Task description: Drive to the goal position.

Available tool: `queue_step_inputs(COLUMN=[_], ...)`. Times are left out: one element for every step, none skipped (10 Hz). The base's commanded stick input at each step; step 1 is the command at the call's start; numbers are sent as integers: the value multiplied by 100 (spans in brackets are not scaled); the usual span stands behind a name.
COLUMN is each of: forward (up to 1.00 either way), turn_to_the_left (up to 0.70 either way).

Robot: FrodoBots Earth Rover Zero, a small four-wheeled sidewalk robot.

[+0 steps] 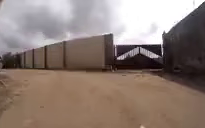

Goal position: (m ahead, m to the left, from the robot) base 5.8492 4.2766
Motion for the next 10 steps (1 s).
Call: queue_step_inputs(forward=[100, 100, 100, 100, 100, 100, 100, 100, 100, 100], turn_to_the_left=[0, 0, 0, 27, 27, 27, 27, 27, 0, 0])
